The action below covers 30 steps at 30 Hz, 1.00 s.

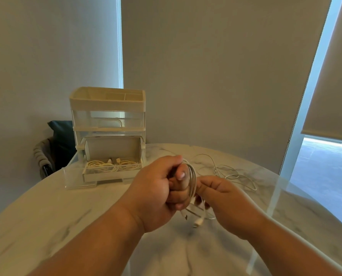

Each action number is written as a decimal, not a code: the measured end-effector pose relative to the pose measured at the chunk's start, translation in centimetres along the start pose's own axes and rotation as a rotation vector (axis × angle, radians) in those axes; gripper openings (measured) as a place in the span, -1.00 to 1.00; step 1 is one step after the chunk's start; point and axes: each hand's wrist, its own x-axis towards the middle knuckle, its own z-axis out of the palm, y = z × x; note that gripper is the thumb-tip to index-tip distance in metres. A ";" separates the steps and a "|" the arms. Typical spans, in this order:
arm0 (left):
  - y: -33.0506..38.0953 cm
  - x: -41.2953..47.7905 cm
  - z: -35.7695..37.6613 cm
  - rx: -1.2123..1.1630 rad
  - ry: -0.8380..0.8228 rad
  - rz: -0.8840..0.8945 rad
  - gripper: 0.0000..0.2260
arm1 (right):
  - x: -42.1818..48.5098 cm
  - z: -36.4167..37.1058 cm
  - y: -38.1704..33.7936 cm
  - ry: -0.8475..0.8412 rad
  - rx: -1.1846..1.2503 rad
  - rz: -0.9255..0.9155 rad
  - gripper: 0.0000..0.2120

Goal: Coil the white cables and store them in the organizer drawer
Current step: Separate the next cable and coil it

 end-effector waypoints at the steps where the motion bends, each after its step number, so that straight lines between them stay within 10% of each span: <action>1: -0.1 0.1 -0.1 0.023 0.018 -0.007 -0.66 | 0.0 -0.1 -0.1 0.071 -0.055 -0.014 -0.81; 5: -0.5 0.3 -0.2 0.028 0.090 -0.037 -0.59 | -0.2 -0.6 -0.4 0.319 -0.258 -0.083 -0.67; 14: 0.1 0.5 -0.4 -0.265 0.165 -0.037 -0.62 | -0.4 0.4 -0.9 0.044 -0.061 -0.049 -0.65; 21: -0.8 0.4 -0.5 0.110 0.200 -0.125 -0.61 | -0.4 -1.6 -0.7 0.067 -0.152 0.112 -0.70; 30: -1.4 0.5 -0.1 0.101 0.105 -0.096 -0.59 | -1.0 0.7 -1.5 -0.050 0.049 -0.129 -0.68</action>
